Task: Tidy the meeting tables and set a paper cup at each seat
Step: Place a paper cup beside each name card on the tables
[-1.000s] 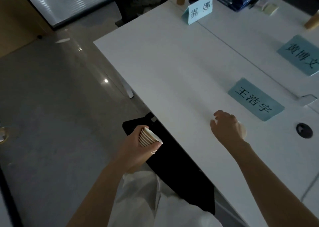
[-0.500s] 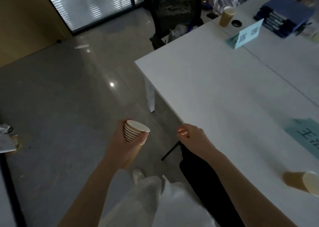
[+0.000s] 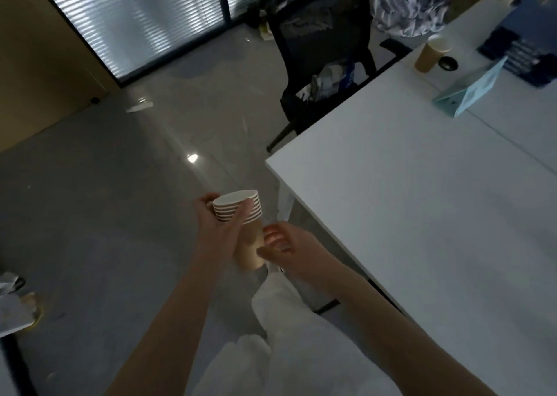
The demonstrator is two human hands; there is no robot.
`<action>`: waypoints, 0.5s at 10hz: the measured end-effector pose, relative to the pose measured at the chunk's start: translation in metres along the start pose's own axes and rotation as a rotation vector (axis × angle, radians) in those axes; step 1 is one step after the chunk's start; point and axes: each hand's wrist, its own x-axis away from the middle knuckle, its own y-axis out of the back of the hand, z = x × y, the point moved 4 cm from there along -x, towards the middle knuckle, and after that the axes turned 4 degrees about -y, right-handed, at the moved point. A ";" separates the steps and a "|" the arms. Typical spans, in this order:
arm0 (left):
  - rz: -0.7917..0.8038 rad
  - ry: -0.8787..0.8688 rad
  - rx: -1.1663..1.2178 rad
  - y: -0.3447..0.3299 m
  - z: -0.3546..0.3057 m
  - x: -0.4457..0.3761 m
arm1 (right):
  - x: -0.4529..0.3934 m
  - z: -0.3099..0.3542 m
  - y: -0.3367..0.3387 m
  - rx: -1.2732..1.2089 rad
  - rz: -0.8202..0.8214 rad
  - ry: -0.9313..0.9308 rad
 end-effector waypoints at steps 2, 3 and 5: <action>-0.126 0.161 0.248 -0.033 -0.038 -0.116 | -0.095 0.048 0.060 0.002 -0.070 0.044; -0.042 0.196 0.306 -0.060 -0.075 -0.164 | -0.134 0.072 0.103 0.035 -0.106 0.042; 0.290 0.215 0.262 -0.129 -0.119 -0.236 | -0.193 0.081 0.179 -0.039 -0.249 -0.058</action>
